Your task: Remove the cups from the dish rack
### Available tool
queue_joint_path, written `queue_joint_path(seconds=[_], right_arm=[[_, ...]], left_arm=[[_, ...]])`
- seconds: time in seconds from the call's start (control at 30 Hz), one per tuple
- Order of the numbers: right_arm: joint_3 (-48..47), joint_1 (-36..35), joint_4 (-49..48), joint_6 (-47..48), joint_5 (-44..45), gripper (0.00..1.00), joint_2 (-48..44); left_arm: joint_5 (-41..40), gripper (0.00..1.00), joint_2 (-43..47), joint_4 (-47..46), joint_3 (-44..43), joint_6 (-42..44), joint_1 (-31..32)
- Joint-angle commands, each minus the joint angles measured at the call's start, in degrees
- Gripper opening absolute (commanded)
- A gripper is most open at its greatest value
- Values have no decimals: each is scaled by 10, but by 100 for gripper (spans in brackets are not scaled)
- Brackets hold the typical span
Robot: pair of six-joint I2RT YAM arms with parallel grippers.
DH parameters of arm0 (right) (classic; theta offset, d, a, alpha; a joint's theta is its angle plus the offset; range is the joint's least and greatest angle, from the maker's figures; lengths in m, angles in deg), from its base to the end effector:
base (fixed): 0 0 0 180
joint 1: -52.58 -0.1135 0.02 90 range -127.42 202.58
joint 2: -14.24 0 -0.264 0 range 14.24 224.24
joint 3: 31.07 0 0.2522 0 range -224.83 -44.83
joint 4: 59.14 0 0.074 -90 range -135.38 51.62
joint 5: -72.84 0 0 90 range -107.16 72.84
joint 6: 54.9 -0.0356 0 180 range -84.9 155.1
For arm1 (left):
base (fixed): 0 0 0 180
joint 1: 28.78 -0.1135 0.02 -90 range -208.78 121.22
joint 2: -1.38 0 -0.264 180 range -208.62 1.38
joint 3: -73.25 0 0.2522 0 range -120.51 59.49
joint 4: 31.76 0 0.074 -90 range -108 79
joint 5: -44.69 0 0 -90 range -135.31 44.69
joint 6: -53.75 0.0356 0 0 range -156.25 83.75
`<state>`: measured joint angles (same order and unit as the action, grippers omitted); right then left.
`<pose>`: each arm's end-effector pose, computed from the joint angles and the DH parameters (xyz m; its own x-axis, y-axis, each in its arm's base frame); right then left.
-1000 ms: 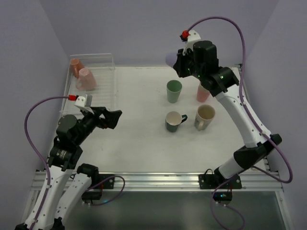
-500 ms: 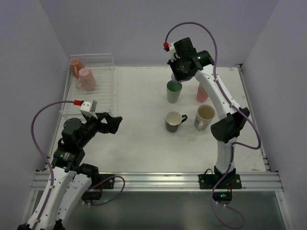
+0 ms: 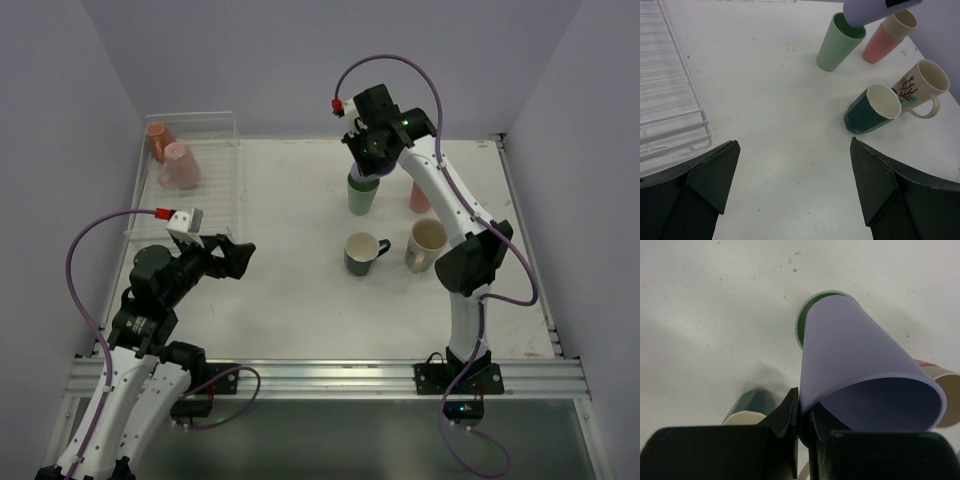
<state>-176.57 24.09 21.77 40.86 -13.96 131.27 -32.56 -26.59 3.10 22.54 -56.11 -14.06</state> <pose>0.3775 0.2026 0.3820 -0.6484 -0.4659 -0.6021 -0.5140 0.8513 -0.1052 0.1196 -0.0395 0.3120 -0.3461 -0.2517 -0.9038 0.3604 0.8538 -0.3757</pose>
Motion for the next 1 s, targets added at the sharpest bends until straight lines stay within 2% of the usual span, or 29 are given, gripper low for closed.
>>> queue_joint_path(seconds=[0.0, 0.73, 0.83, 0.87, 0.97], right_arm=[[-1, -5, 5, 17, -12, 0, 9], [16, -4, -4, 35, 13, 0, 53], [19, -5, -18, 35, 21, 8, 50], [20, -5, -21, 35, 22, 17, 48], [29, -6, -44, 36, 23, 30, 39]], left_arm=[[2, 100, 2, -14, -2, 18, 3], [0, 100, 1, -12, -3, 19, 4], [0, 100, 0, -12, -4, 18, 4], [0, 100, -1, -12, -4, 19, 4], [0, 100, -3, -12, -2, 18, 4]])
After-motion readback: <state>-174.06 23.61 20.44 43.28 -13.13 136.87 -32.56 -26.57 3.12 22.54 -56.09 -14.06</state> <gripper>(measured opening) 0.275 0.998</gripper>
